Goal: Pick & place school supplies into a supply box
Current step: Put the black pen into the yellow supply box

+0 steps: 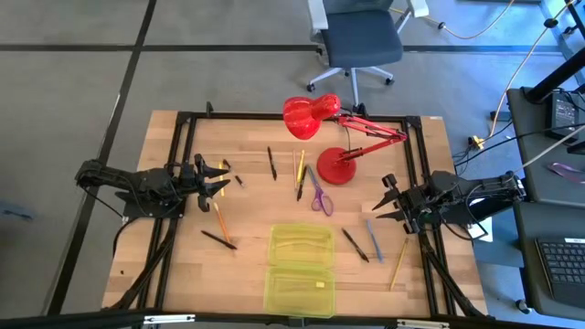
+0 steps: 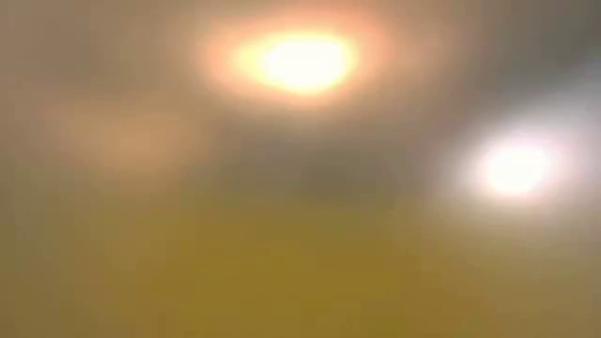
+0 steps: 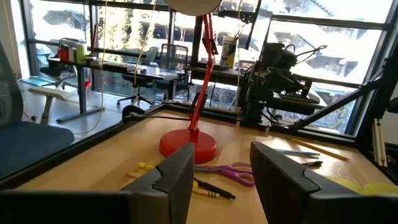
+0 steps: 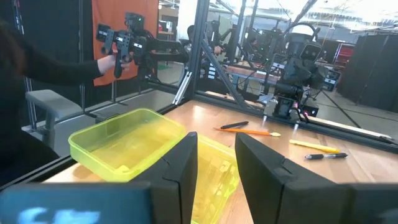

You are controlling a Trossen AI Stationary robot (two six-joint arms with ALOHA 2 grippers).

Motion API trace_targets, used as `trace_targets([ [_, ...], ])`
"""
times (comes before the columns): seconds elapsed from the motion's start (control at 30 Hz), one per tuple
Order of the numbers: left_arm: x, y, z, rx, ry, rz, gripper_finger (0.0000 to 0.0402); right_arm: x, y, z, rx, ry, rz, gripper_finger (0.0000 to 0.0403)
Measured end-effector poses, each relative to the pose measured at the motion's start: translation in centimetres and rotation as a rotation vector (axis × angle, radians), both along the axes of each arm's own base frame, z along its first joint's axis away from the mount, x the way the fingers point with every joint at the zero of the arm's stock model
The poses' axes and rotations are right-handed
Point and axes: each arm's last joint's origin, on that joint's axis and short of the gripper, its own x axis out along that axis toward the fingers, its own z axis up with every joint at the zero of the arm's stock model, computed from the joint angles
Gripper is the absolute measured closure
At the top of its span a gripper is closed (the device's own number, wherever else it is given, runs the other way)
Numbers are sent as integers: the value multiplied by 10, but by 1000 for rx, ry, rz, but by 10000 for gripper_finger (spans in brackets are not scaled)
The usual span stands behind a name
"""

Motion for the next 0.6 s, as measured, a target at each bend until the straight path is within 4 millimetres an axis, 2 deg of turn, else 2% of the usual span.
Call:
trace_targets([
  [0.13, 0, 0, 0, 0, -1, 2, 252, 0, 0, 0, 13, 6, 1, 289],
  [0.43, 0, 0, 0, -1, -1, 7, 250, 0, -1, 1, 282, 108, -14, 289],
  [0.6, 0, 0, 0, -1, -2, 7, 253, 0, -1, 3, 367, 119, -3, 289],
])
